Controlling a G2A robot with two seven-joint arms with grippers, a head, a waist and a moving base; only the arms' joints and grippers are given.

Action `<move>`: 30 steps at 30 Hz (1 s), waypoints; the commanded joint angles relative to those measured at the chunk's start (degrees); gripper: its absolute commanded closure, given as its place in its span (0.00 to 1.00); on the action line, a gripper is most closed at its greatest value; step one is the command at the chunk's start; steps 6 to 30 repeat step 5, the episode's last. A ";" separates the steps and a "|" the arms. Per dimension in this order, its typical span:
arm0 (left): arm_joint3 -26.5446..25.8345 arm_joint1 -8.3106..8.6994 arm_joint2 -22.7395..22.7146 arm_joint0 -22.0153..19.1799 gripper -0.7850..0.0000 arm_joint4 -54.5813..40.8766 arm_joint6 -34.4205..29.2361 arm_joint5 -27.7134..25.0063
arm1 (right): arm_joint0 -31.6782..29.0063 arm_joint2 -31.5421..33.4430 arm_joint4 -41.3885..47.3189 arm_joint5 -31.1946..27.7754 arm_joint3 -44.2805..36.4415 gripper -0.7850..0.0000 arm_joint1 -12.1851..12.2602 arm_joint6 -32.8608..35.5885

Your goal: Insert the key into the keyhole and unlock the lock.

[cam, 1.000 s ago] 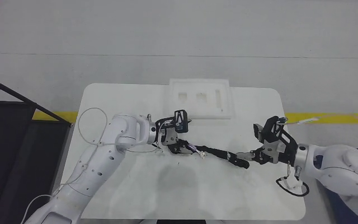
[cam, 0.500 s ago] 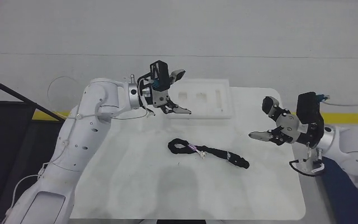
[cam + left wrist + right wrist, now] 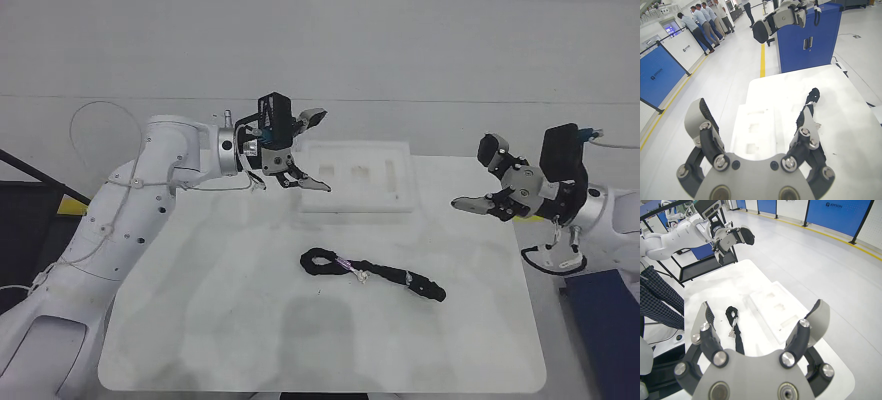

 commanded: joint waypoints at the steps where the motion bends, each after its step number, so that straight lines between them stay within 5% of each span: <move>1: 0.00 0.00 0.00 0.00 0.00 0.00 0.00 0.00 | 0.00 0.00 0.00 0.00 0.00 0.00 0.00 0.00; 30: 0.12 0.02 0.03 -0.02 0.00 0.03 0.07 0.00 | -0.03 0.02 0.03 0.00 -0.02 0.00 0.01 0.00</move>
